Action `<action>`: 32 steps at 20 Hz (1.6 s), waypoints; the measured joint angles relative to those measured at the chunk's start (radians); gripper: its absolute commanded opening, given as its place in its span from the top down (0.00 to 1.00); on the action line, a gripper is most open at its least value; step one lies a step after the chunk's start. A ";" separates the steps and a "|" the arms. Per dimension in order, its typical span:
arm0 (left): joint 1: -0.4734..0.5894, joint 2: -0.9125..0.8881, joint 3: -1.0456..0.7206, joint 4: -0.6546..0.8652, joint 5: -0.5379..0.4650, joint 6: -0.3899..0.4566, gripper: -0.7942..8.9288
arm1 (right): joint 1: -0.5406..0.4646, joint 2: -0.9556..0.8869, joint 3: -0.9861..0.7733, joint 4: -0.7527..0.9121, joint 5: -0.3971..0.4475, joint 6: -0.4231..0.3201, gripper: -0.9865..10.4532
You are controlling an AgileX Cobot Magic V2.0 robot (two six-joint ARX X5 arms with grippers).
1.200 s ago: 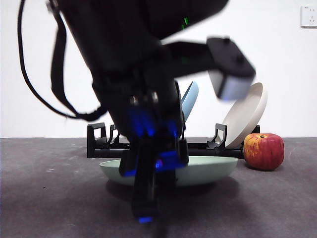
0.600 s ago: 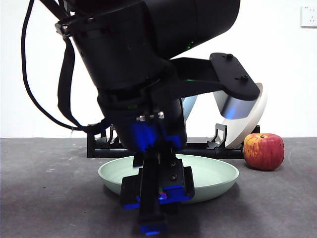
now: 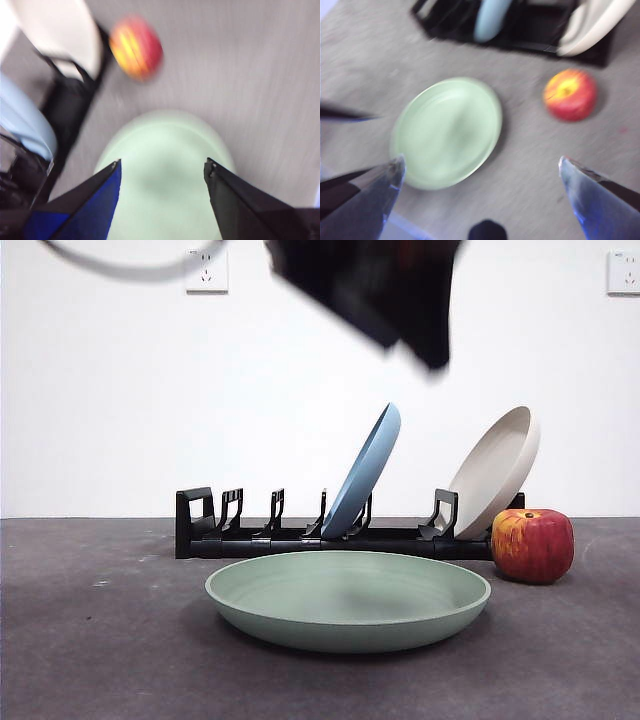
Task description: Take the green plate from the plate rack,put the plate on the table,take the apple from the table,put the apple in the plate
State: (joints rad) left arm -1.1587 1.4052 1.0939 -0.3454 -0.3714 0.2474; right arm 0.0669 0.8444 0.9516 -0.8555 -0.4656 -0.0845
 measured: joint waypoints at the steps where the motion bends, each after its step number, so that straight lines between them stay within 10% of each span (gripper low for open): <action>1: 0.000 -0.036 0.014 -0.021 0.019 -0.032 0.63 | 0.000 0.036 0.000 0.031 0.020 0.003 0.34; 26: 0.000 -0.283 0.031 -0.244 0.035 -0.253 0.63 | 0.143 0.819 0.000 0.628 0.407 0.017 0.31; 32: 0.000 -0.283 0.031 -0.254 0.035 -0.260 0.63 | 0.143 0.837 0.000 0.647 0.415 0.019 0.59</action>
State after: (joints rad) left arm -1.1587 1.1217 1.1244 -0.5999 -0.3367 -0.0124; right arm 0.2100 1.6817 0.9520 -0.2085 -0.0505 -0.0654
